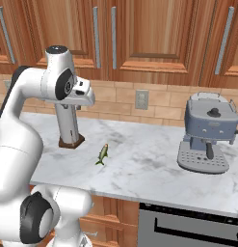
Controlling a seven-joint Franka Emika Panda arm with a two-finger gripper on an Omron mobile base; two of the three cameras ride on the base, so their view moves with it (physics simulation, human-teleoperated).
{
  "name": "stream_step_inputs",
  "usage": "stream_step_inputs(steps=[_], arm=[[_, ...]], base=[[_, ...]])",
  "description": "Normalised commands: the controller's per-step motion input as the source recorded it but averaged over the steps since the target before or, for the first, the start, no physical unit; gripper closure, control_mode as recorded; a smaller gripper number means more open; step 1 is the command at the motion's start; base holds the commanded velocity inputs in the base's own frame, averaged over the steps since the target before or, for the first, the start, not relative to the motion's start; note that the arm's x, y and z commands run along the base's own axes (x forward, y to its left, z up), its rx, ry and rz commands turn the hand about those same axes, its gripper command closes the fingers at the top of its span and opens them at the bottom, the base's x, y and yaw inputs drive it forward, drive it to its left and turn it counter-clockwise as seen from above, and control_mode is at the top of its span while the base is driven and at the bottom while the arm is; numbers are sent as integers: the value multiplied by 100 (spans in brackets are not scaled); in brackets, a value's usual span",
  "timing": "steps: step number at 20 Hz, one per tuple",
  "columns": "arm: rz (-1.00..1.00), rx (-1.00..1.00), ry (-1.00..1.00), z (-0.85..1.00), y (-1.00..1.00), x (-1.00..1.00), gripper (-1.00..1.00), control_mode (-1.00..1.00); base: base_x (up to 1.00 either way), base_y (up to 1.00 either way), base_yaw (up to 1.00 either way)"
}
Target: Retrieve the tupperware from the cabinet, then place the raw meat into the tupperware to avoid contamination.
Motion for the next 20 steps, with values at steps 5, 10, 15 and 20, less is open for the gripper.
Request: stream_step_inputs(steps=[5, 10, 15, 20], arm=[[0, 0, -4, 4, -20, 0, -100, -100], [-1, 1, -22, 32, -24, -3, -100, -100], [-6, 0, -28, 48, -21, -7, -100, -100], [-11, -4, -24, 68, -4, 0, -100, -100]], base=[[0, 0, 0], [0, 0, 0], [0, 0, 0], [0, 0, 0]])
